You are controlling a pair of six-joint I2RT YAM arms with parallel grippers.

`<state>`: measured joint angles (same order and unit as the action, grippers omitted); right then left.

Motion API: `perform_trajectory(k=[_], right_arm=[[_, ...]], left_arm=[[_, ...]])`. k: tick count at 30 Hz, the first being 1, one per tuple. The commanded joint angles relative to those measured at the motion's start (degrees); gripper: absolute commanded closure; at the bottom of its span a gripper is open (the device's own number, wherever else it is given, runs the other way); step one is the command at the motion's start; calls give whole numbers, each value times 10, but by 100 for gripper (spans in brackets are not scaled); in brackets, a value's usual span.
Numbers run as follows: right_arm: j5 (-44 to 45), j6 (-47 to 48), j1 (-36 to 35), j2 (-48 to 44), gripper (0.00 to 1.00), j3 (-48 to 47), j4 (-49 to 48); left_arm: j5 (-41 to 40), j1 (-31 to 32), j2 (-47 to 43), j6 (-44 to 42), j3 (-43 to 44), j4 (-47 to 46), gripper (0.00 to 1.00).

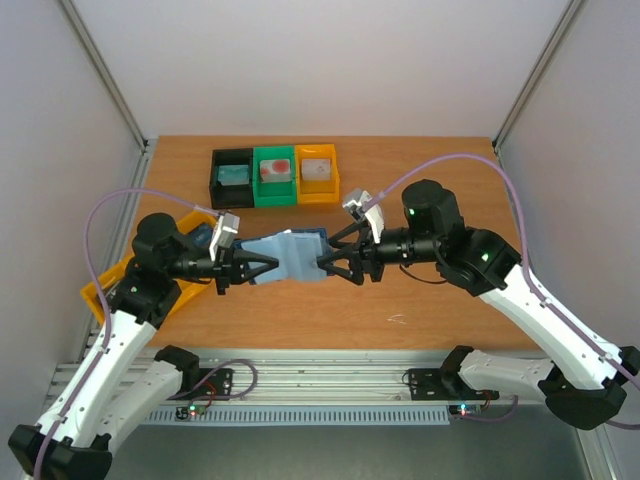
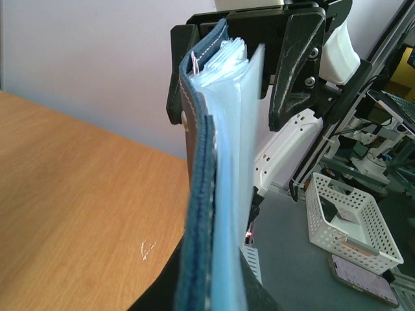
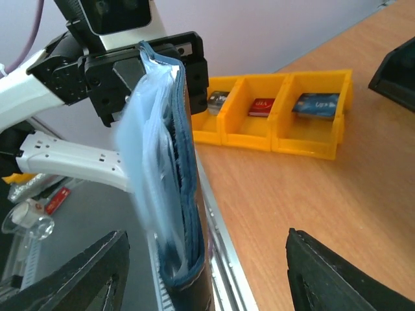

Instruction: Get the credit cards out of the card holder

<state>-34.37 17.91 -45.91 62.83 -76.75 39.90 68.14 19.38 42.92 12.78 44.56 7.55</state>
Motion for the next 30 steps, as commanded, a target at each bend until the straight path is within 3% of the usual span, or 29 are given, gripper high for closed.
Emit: perform_trajectory(k=[1,9,15,20,30], right_arm=[[48,4,2,-17,34,3,9],[34,-9,2,-13,57,1,-4],[22,-8,2,-16,68,-11,-9],[10,-12,0,11,67,-19,-13],[-67,-15,-18,51,50,-30,-77]], left_arm=[[7,2,-10,-11,17,-36,100],[19,2,-21,-55,25,5,100],[11,2,-42,-172,34,90,100],[8,2,-46,-207,41,109,100],[3,2,-47,-204,36,105,100]])
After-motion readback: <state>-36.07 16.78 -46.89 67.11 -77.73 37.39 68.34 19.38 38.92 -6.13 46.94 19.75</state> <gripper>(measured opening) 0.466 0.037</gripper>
